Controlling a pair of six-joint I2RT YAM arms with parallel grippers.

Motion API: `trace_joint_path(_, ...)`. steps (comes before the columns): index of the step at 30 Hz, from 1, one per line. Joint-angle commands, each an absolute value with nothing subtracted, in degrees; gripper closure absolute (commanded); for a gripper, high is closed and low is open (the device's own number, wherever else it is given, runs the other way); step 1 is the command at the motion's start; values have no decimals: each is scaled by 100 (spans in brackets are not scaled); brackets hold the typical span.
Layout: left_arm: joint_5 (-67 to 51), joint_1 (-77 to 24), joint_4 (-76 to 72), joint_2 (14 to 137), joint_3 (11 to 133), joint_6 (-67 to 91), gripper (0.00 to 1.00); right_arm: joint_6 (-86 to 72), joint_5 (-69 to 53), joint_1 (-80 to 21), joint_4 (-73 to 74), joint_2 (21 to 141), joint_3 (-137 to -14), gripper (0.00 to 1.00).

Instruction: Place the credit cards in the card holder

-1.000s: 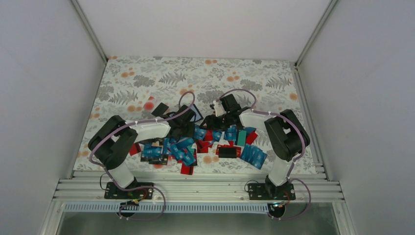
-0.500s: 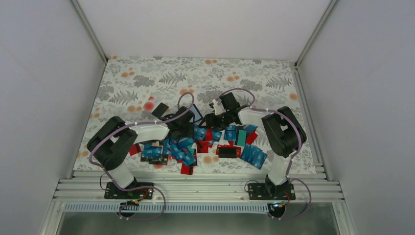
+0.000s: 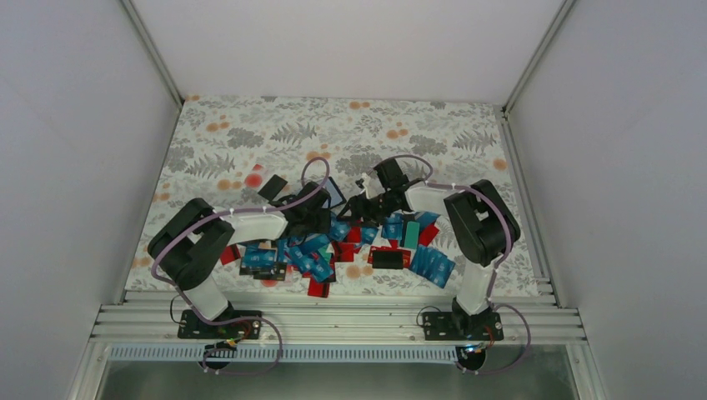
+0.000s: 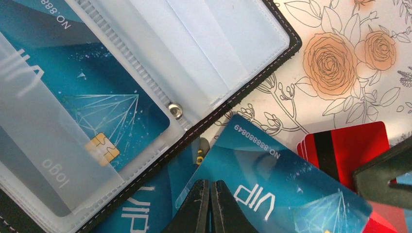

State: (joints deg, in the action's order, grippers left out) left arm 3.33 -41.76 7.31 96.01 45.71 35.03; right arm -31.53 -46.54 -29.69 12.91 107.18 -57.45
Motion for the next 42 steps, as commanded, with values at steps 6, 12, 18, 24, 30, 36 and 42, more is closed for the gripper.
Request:
trace_joint_path(6,185,-4197,905,9675,4265,3601,97,-3615,-5674,-3007,795,10900,-5763,39)
trace_joint_path(12,160,-4193,918,9561,4250,3612,97,-3630,-5617,-3002,836,10886,-5788,40)
trace_joint_path(18,50,-4227,1156,9065,4263,3621,97,-3344,-5213,-3016,1204,10729,-5641,39)
trace_joint_path(24,-41,-4248,1603,8458,4264,3571,96,-2831,-4790,-3066,1684,10461,-5479,39)
trace_joint_path(30,-424,-4272,1563,8269,4185,3630,95,-2636,-4347,-3154,1979,10451,-5837,39)
trace_joint_path(36,-491,-4271,1129,8364,3882,3955,91,-2391,-3823,-3201,2248,10572,-6344,39)
trace_joint_path(42,-495,-4272,698,8625,3738,4182,90,-2227,-3674,-3306,2172,11099,-6899,40)
